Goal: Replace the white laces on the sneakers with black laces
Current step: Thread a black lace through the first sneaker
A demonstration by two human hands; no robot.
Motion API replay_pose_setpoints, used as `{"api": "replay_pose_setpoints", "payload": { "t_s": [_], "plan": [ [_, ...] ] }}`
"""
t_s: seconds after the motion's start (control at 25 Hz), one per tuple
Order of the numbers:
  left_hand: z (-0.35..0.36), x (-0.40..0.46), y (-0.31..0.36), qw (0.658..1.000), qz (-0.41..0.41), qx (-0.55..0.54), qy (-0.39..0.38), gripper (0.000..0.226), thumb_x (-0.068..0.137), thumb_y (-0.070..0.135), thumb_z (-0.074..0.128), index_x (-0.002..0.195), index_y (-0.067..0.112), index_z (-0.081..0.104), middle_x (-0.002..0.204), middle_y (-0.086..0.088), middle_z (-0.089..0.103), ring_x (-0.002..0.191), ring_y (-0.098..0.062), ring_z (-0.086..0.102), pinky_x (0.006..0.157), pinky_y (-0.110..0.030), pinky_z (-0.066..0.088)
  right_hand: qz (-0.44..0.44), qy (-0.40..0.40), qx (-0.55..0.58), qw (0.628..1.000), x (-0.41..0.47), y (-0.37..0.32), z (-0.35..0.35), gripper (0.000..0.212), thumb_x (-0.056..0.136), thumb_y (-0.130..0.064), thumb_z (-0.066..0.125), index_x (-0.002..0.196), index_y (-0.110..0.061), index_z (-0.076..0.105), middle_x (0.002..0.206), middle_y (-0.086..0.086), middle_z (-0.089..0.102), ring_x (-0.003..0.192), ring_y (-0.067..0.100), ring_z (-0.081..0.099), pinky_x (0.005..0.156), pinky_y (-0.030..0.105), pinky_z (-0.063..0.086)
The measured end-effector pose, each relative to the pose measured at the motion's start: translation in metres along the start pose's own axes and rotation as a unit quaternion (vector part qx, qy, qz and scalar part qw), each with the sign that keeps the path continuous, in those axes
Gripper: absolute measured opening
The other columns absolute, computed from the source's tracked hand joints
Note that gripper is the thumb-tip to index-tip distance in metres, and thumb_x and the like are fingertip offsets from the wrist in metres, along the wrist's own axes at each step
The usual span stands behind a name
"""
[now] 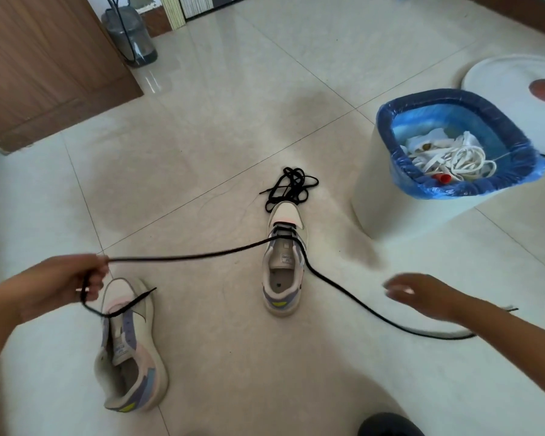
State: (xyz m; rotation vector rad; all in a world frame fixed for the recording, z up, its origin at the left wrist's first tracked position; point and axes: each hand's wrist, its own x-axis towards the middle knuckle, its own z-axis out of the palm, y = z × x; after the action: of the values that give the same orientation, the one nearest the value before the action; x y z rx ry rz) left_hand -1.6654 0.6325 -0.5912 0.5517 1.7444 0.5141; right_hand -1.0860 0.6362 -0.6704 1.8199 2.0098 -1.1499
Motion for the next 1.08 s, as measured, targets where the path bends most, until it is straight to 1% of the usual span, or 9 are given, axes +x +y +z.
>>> {"api": "replay_pose_setpoints", "payload": {
  "t_s": [0.12, 0.28, 0.44, 0.52, 0.72, 0.8, 0.88, 0.96, 1.08],
  "plan": [
    [0.024, -0.012, 0.032, 0.977, 0.109, -0.182, 0.027, 0.034, 0.092, 0.03, 0.047, 0.06, 0.02, 0.055, 0.052, 0.006, 0.044, 0.043, -0.008, 0.047, 0.045, -0.016, 0.047, -0.049, 0.042, 0.158, 0.985, 0.055, -0.098, 0.0, 0.033, 0.09, -0.03, 0.061, 0.119, -0.014, 0.057, 0.109, 0.0, 0.06, 0.106, 0.017, 0.058, 0.088, 0.023, 0.041],
    [0.052, -0.026, 0.066, 0.958, 0.197, -0.21, -0.01, 0.027, 0.081, 0.039, 0.053, 0.058, 0.025, 0.057, 0.054, 0.01, 0.045, 0.048, -0.005, 0.049, 0.05, -0.015, 0.048, -0.034, 0.036, 0.182, 0.982, 0.1, -0.164, 0.006, 0.041, 0.09, -0.029, 0.061, 0.122, -0.01, 0.043, 0.105, 0.004, 0.049, 0.094, 0.019, 0.049, 0.077, 0.027, 0.038],
    [0.058, -0.026, 0.077, 0.948, 0.232, -0.22, 0.003, 0.042, 0.096, 0.035, 0.045, 0.057, 0.025, 0.058, 0.056, 0.011, 0.045, 0.05, -0.005, 0.049, 0.051, -0.017, 0.047, -0.03, 0.075, 0.097, 0.992, 0.113, -0.17, 0.007, 0.019, 0.095, -0.019, 0.051, 0.108, -0.005, 0.051, 0.106, 0.014, 0.058, 0.091, 0.025, 0.054, 0.073, 0.031, 0.041],
    [0.058, -0.027, 0.077, 0.942, 0.241, -0.235, 0.007, 0.043, 0.097, 0.033, 0.044, 0.057, 0.026, 0.058, 0.056, 0.011, 0.044, 0.051, -0.005, 0.048, 0.052, -0.017, 0.046, -0.041, 0.062, 0.093, 0.993, 0.113, -0.168, 0.005, 0.014, 0.096, -0.015, 0.048, 0.101, -0.005, 0.056, 0.1, 0.013, 0.061, 0.085, 0.023, 0.056, 0.071, 0.031, 0.044],
    [0.065, -0.029, 0.071, 0.931, 0.239, -0.277, 0.009, 0.042, 0.096, 0.027, 0.041, 0.055, 0.025, 0.052, 0.054, 0.01, 0.041, 0.052, -0.007, 0.046, 0.052, -0.017, 0.044, 0.018, -0.053, 0.281, 0.958, 0.108, -0.156, 0.002, 0.023, 0.096, -0.012, 0.052, 0.074, -0.008, 0.055, 0.066, 0.006, 0.055, 0.054, 0.014, 0.046, 0.053, 0.023, 0.045],
    [0.067, -0.03, 0.07, 0.928, 0.236, -0.288, 0.017, 0.041, 0.094, 0.025, 0.039, 0.055, 0.024, 0.049, 0.053, 0.009, 0.039, 0.051, -0.007, 0.045, 0.051, -0.017, 0.043, -0.001, -0.058, 0.207, 0.977, 0.107, -0.153, -0.002, 0.021, 0.095, -0.015, 0.053, 0.075, -0.009, 0.056, 0.067, 0.002, 0.054, 0.059, 0.013, 0.047, 0.054, 0.021, 0.042],
    [0.068, -0.03, 0.069, 0.926, 0.234, -0.297, 0.017, 0.036, 0.091, 0.023, 0.041, 0.055, 0.023, 0.047, 0.053, 0.009, 0.038, 0.052, -0.007, 0.045, 0.051, -0.017, 0.042, -0.053, -0.017, 0.107, 0.993, 0.106, -0.151, -0.002, 0.01, 0.092, -0.016, 0.057, 0.084, -0.01, 0.06, 0.078, -0.002, 0.057, 0.074, 0.013, 0.051, 0.059, 0.019, 0.039],
    [0.067, -0.033, 0.068, 0.92, 0.243, -0.307, 0.007, 0.028, 0.083, 0.022, 0.047, 0.055, 0.023, 0.046, 0.054, 0.01, 0.038, 0.052, -0.007, 0.044, 0.052, -0.017, 0.041, -0.112, 0.045, 0.086, 0.989, 0.1, -0.149, 0.002, 0.004, 0.089, -0.012, 0.059, 0.087, -0.011, 0.062, 0.087, -0.002, 0.058, 0.081, 0.015, 0.052, 0.063, 0.016, 0.038],
    [0.063, -0.037, 0.067, 0.905, 0.273, -0.325, -0.024, 0.018, 0.07, 0.029, 0.055, 0.054, 0.025, 0.047, 0.053, 0.012, 0.039, 0.053, -0.005, 0.044, 0.052, -0.015, 0.041, -0.17, 0.078, 0.088, 0.978, 0.086, -0.146, 0.012, 0.01, 0.089, -0.011, 0.06, 0.08, -0.015, 0.06, 0.083, -0.004, 0.056, 0.075, 0.011, 0.051, 0.062, 0.01, 0.037]
  ]
}}
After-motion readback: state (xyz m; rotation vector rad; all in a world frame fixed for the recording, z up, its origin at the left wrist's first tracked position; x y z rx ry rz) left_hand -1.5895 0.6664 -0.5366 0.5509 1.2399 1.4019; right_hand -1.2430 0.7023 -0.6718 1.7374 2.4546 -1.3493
